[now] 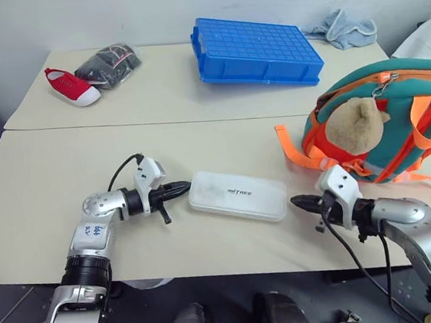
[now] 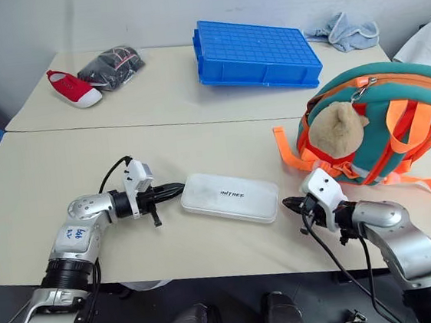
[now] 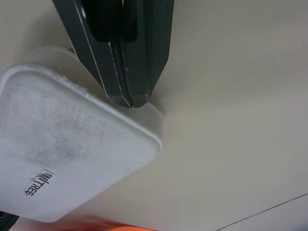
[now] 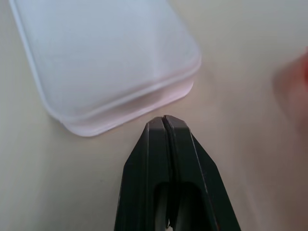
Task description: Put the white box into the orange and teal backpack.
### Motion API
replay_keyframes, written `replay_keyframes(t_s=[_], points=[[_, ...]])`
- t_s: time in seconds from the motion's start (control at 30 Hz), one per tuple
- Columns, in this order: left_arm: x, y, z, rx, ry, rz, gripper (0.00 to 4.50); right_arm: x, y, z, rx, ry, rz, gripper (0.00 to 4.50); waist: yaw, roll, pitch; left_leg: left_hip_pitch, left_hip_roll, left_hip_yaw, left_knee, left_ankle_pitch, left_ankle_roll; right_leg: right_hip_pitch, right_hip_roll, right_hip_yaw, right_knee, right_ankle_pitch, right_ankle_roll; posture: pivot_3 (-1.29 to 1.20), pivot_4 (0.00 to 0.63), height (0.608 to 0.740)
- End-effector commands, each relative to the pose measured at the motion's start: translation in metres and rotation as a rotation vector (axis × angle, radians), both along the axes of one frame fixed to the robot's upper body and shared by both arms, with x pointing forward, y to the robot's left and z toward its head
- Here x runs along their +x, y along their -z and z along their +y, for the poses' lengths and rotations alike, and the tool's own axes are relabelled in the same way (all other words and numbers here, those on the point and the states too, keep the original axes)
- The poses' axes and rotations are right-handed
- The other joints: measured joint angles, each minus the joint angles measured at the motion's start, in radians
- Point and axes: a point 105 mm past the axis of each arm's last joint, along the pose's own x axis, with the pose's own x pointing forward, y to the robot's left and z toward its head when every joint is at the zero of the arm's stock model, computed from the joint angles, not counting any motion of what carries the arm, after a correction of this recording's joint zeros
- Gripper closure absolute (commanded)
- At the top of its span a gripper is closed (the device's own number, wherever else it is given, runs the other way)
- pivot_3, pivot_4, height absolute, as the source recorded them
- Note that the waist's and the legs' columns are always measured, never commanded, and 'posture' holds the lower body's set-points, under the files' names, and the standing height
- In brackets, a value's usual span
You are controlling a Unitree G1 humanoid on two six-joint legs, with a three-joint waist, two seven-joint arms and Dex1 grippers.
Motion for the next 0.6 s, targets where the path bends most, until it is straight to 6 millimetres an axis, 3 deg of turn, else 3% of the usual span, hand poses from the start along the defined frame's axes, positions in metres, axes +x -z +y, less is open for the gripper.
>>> replay_keyframes(t_s=[0.03,0.2,0.37,0.6], points=[[-0.007,-0.006,-0.006,-0.013,0.027,-0.027,4.49,0.004,-0.012,0.0,-0.031,0.001,-0.042,4.5,0.0,0.0,0.0,0.0,0.0,0.0,0.0,0.0,0.0,0.0,0.0,0.0,0.0,0.0,0.0,0.0,0.15,0.74],[-0.027,-0.017,-0.021,-0.086,0.109,-0.02,4.49,0.003,-0.009,-0.006,-0.06,-0.004,-0.012,4.5,0.003,0.0,0.0,-0.001,-0.001,-0.001,0.0,0.0,0.0,0.0,-0.001,0.003,0.0,0.0,0.0,0.0,0.15,0.74],[-0.032,-0.018,-0.024,-0.1,0.067,-0.01,4.49,0.0,-0.002,-0.018,-0.102,0.019,0.032,4.5,0.003,0.0,0.0,0.0,-0.001,-0.001,0.001,0.0,0.0,0.001,-0.001,0.003,-0.002,0.0,0.0,0.0,0.15,0.74],[-0.055,-0.006,0.0,-0.078,0.003,0.083,4.49,0.003,-0.007,-0.043,-0.161,0.075,-0.018,4.5,-0.002,0.0,0.0,0.001,0.0,-0.001,-0.001,0.0,0.0,0.001,-0.001,0.004,-0.002,0.0,0.0,0.0,0.15,0.74]])
